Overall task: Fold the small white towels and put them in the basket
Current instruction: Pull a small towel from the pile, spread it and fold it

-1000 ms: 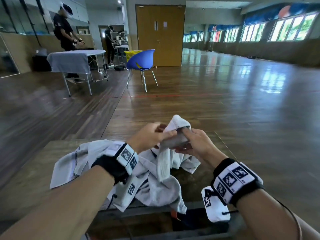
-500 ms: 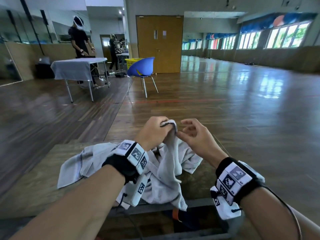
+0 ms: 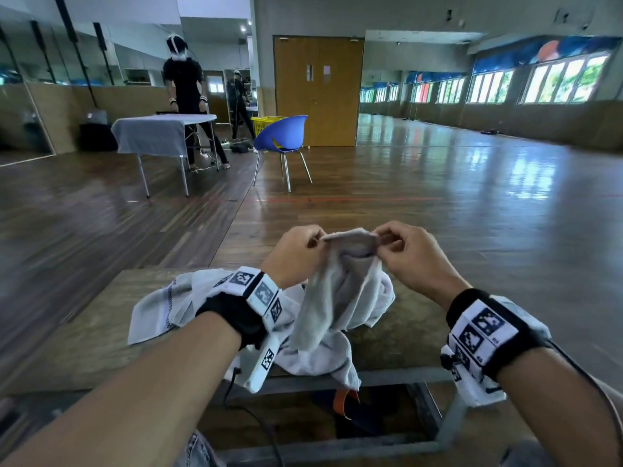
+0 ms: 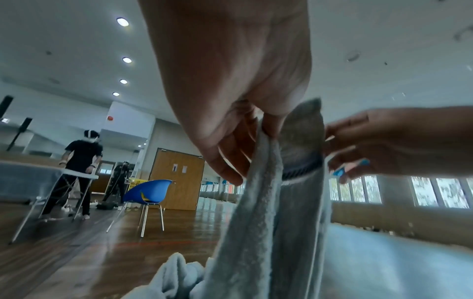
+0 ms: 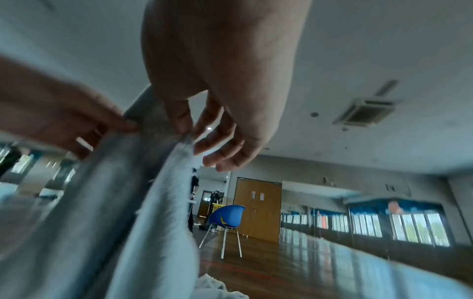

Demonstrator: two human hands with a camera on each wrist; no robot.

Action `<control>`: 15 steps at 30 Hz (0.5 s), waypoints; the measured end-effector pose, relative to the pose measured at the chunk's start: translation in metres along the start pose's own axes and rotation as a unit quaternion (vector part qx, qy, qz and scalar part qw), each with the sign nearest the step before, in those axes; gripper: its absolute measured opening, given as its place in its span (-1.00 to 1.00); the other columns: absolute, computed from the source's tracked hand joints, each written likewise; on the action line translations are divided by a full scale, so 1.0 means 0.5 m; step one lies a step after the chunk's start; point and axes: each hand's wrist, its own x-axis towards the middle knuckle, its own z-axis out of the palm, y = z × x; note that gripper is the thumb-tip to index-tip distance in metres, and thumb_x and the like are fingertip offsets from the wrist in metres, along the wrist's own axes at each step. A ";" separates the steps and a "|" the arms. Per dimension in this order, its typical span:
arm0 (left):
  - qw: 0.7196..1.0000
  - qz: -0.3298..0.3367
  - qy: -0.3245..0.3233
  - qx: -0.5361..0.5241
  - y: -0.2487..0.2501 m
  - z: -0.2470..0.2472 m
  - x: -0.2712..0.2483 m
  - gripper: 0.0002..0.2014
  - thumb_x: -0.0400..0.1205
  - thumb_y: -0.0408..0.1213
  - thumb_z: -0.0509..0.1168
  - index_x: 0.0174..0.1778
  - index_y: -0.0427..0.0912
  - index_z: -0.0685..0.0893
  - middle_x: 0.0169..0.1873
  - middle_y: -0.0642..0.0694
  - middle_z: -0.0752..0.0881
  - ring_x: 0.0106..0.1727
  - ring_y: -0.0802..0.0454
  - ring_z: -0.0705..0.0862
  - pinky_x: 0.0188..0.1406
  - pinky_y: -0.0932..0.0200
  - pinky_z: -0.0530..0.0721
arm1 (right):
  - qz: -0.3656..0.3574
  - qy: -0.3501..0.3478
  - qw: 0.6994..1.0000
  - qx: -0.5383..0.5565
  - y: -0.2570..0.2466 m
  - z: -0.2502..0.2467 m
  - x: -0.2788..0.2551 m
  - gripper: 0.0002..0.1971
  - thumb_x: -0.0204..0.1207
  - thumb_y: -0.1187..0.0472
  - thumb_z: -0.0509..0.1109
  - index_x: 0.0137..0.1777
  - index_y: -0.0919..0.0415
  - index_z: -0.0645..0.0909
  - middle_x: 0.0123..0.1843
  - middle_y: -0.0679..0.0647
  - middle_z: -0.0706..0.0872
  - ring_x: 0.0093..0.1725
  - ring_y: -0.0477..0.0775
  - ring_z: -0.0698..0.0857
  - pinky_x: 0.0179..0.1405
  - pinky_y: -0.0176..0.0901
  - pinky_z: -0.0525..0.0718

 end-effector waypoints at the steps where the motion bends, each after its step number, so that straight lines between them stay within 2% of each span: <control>1: 1.000 0.000 0.005 -0.004 0.005 -0.002 0.003 -0.79 0.70 -0.26 0.27 -0.21 -0.26 0.67 -0.35 -0.15 0.72 -0.37 0.06 0.54 -0.38 0.20 0.48 | -0.004 -0.026 1.000 -0.001 0.000 -0.001 -0.006 -0.84 0.49 0.14 0.54 0.04 -0.07 0.73 -0.15 -0.18 0.79 -0.18 -0.26 0.74 -0.19 -0.42 0.61; 3: 1.000 0.017 -0.010 -0.002 0.017 0.001 0.011 -0.74 0.72 -0.17 0.27 -0.15 -0.30 0.66 -0.33 -0.16 0.70 -0.35 0.07 0.52 -0.39 0.23 0.46 | -0.022 -0.050 0.998 0.010 -0.007 0.001 -0.014 -0.71 0.47 -0.02 0.60 0.17 -0.11 0.69 -0.03 -0.18 0.78 -0.05 -0.23 0.74 -0.06 -0.41 0.68; 4: 0.999 0.030 -0.027 -0.004 0.023 0.006 0.014 -0.73 0.72 -0.16 0.29 -0.15 -0.31 0.66 -0.34 -0.12 0.67 -0.34 0.07 0.52 -0.34 0.17 0.49 | -0.037 -0.044 0.998 0.011 -0.014 0.004 -0.016 -0.73 0.49 -0.03 0.59 0.16 -0.11 0.71 -0.04 -0.18 0.78 -0.06 -0.22 0.74 -0.07 -0.39 0.69; 6: 0.997 0.055 -0.062 -0.006 0.032 0.017 0.019 -0.76 0.69 -0.19 0.35 -0.22 -0.26 0.66 -0.37 -0.03 0.64 -0.32 0.10 0.51 -0.26 0.12 0.51 | -0.081 -0.011 0.997 -0.011 -0.032 0.006 -0.014 -0.93 0.55 0.07 0.54 0.00 -0.07 0.78 -0.17 -0.19 0.82 -0.15 -0.23 0.75 -0.16 -0.42 0.64; 8: 0.994 0.071 -0.079 0.003 0.027 0.019 0.023 -0.73 0.64 -0.21 0.42 -0.38 -0.06 0.59 -0.46 0.11 0.57 -0.40 0.21 0.46 -0.32 0.21 0.47 | -0.108 0.025 0.993 -0.045 -0.041 0.000 -0.008 -0.92 0.56 0.19 0.53 -0.14 0.00 0.81 -0.29 -0.19 0.81 -0.22 -0.24 0.74 -0.22 -0.51 0.56; 9: 0.993 0.081 -0.083 0.017 0.018 0.015 0.024 -0.67 0.62 -0.20 0.44 -0.45 0.00 0.51 -0.52 0.15 0.51 -0.46 0.27 0.41 -0.38 0.30 0.41 | -0.107 0.044 0.992 -0.055 -0.042 -0.007 -0.005 -0.89 0.55 0.23 0.52 -0.16 0.02 0.81 -0.30 -0.19 0.81 -0.23 -0.24 0.74 -0.24 -0.51 0.56; 11: 0.991 0.087 -0.093 0.048 -0.006 0.002 0.020 -0.58 0.61 -0.21 0.43 -0.51 0.03 0.40 -0.60 0.17 0.43 -0.53 0.28 0.38 -0.46 0.37 0.32 | -0.087 0.097 0.990 -0.060 -0.038 -0.032 -0.002 -0.87 0.58 0.26 0.48 -0.16 0.04 0.78 -0.26 -0.17 0.80 -0.17 -0.17 0.72 -0.16 -0.33 0.62; 13: 0.990 0.077 -0.094 0.071 -0.037 -0.018 0.015 -0.55 0.64 -0.19 0.42 -0.53 -0.02 0.39 -0.61 0.15 0.39 -0.53 0.27 0.33 -0.46 0.31 0.31 | -0.060 0.153 0.985 -0.058 -0.025 -0.061 -0.003 -0.86 0.64 0.26 0.42 -0.10 0.02 0.73 -0.17 -0.17 0.78 -0.06 -0.09 0.71 -0.06 -0.17 0.62; 15: 0.991 0.072 -0.055 0.096 -0.060 -0.038 0.010 -0.57 0.66 -0.22 0.41 -0.54 -0.05 0.48 -0.58 0.11 0.44 -0.50 0.22 0.36 -0.41 0.20 0.34 | -0.052 0.184 0.981 -0.035 -0.006 -0.090 -0.011 -0.82 0.68 0.27 0.37 -0.08 -0.03 0.67 -0.15 -0.20 0.75 -0.07 -0.18 0.69 -0.10 -0.27 0.57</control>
